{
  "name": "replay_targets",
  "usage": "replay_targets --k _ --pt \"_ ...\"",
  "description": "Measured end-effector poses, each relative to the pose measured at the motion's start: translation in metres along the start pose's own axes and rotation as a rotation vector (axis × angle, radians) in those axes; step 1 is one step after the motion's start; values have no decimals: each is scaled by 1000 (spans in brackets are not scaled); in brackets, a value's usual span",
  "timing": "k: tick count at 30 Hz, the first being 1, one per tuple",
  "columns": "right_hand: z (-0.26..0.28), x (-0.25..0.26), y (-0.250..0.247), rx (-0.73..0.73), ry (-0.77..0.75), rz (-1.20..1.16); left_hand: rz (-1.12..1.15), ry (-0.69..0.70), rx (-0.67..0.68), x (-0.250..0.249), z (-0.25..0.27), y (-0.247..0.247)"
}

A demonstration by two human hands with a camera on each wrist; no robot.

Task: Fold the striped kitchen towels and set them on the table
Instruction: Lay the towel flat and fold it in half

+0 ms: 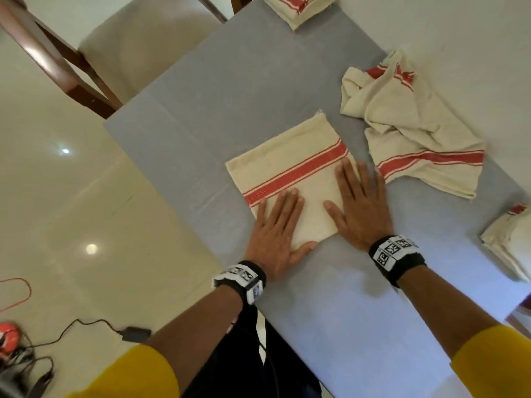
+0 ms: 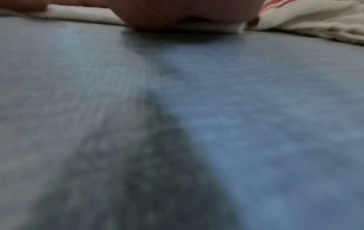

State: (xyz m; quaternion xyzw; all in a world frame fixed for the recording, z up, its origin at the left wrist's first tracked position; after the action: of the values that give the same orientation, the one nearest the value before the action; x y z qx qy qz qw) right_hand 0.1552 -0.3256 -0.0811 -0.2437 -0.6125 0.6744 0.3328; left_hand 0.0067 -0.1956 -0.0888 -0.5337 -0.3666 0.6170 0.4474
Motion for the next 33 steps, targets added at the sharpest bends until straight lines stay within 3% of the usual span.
replay_targets --k 3,7,9,11,14,18,21,24,28,33 --pt "14 -19 -6 10 142 -154 10 40 2 7 19 -3" --pt "30 -37 -28 -51 469 -535 -6 89 -4 1 33 -11" --pt "33 -47 -29 25 680 -735 -38 138 -12 -14 33 -13" --pt "34 -52 -29 74 790 -838 -34 164 22 -25 31 -12" --pt "41 -54 -32 97 817 -904 25 105 -28 -24 17 -21" --pt "75 -47 -19 130 873 -1028 187 -83 -124 -12 4 -35" --pt "111 -31 -12 110 947 -1346 169 -63 -108 -18 8 -36" --pt "152 -21 -18 69 953 -1479 194 -63 -111 -11 26 -41" --pt "209 -15 -27 53 901 -1444 288 -20 -55 -8 75 -46" --pt "253 -9 -43 69 810 -1420 633 -77 62 -5 115 -35"
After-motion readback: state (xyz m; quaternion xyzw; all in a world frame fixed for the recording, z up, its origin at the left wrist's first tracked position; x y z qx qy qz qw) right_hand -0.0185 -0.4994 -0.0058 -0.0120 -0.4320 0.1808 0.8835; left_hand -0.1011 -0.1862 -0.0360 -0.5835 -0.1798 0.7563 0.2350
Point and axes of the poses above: each hand's wrist, its own z-axis away from the middle knuckle, its own y-axis out of the palm, x = y × z, the point moved 7 cm from there along -z, towards the middle knuckle, and after that the axes turned 5 degrees about y, right-handed, at the moved point
